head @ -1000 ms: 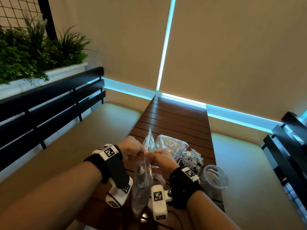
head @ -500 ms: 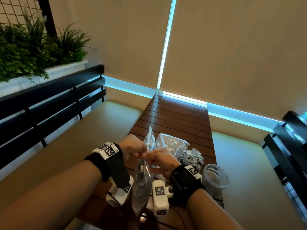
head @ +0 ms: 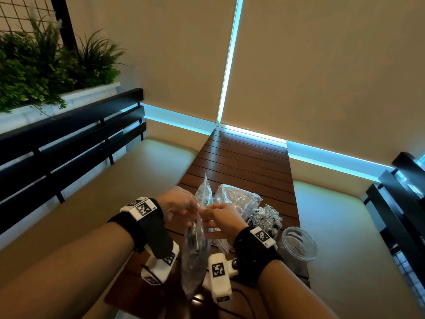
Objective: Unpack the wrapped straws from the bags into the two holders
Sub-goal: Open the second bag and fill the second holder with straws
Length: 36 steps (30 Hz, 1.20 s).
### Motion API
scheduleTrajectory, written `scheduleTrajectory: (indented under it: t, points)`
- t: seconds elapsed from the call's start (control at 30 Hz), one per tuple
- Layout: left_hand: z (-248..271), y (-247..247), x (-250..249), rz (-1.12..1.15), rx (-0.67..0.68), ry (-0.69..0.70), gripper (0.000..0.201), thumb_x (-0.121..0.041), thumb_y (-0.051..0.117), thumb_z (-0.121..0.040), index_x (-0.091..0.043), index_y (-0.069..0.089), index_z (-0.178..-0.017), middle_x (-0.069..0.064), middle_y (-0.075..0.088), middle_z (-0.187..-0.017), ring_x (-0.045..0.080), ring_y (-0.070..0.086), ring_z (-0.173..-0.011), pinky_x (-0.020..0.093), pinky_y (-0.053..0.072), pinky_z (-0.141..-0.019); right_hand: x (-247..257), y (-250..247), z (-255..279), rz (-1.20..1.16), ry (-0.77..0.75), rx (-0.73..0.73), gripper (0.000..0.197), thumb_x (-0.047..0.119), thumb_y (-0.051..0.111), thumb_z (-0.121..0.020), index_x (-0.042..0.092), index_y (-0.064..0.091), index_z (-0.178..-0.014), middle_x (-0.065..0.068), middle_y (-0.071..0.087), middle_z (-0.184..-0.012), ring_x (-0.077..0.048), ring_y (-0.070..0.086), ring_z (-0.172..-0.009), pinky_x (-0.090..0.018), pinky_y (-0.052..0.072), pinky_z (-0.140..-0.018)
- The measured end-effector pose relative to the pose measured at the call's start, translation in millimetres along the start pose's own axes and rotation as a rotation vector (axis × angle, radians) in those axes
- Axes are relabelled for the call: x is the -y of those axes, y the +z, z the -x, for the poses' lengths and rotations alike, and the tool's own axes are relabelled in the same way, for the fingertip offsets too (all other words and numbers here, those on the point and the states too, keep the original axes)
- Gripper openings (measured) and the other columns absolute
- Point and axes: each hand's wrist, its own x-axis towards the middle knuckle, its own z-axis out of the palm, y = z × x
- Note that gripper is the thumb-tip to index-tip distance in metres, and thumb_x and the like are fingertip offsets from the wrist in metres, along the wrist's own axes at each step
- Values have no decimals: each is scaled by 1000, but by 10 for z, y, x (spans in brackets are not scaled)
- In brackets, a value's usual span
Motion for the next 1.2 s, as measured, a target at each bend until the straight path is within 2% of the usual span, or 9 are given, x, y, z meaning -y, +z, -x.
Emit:
scheduleTrajectory:
  t: [0.4,0.5,0.6,0.7,0.87,0.93,1.0,1.1,1.2]
  points:
    - [-51,-7,33,-71,-51,4,20,-8,58,-96,-3,62,-76,4,66,-58,15,67,-55,28,58,-58,27,65,31,-131,46,-4,6,3,56,-86,8,60,-85,-5,66,-71,-12,63,-56,-28,55,-53]
    - [-72,2,68,-155,-43,16,20,-14,55,-98,3,62,-90,14,74,-80,23,72,-66,38,61,-72,37,122,32,-55,-3,-119,18,5,56,-86,9,60,-70,-1,62,-55,-10,61,-45,-22,49,-45]
    - [-72,53,107,-318,-87,50,27,-23,48,-101,-5,60,-85,25,72,-97,21,63,-53,29,56,-52,28,228,-48,84,-112,-275,25,23,64,-73,16,62,-50,-5,62,-56,-20,66,-55,-35,56,-53]
    - [-98,39,114,-349,-88,43,33,-29,47,-100,0,64,-104,18,71,-79,20,61,-47,25,51,-43,27,270,-46,114,-157,-241,27,18,69,-80,16,62,-54,-6,63,-58,-20,66,-57,-38,58,-57]
    - [-110,-19,119,-395,-13,20,28,-18,52,-99,5,62,-113,9,65,-74,20,66,-60,34,60,-61,-29,257,-63,218,-212,-235,30,18,74,-84,12,64,-57,-9,69,-59,-24,69,-58,-42,63,-66]
    - [-111,7,147,-420,-33,63,27,-14,48,-99,7,61,-111,6,62,-71,17,61,-55,27,54,-52,-59,289,-71,361,-270,-318,28,20,73,-80,11,64,-55,-9,68,-58,-21,67,-57,-22,59,-63]
    - [-87,-39,181,-485,-40,97,24,-10,49,-98,8,61,-108,6,63,-72,15,60,-54,21,52,-50,-72,244,-43,511,-315,-425,27,19,69,-77,11,58,-53,-4,59,-50,-11,53,-49,-6,42,-50]
    - [-97,-251,237,-578,-147,111,17,-8,56,-92,4,69,-95,11,67,-75,10,56,-49,13,46,-45,-110,9,-43,584,-348,-596,29,17,65,-73,15,48,-50,-5,56,-50,-18,54,-50,-24,51,-58]
    - [-182,-330,250,-506,-233,149,27,-20,59,-90,-10,63,-65,13,67,-69,21,58,-53,28,52,-58,-89,-67,4,677,-383,-566,27,14,63,-77,19,47,-56,2,50,-54,-11,41,-52,-24,39,-53]
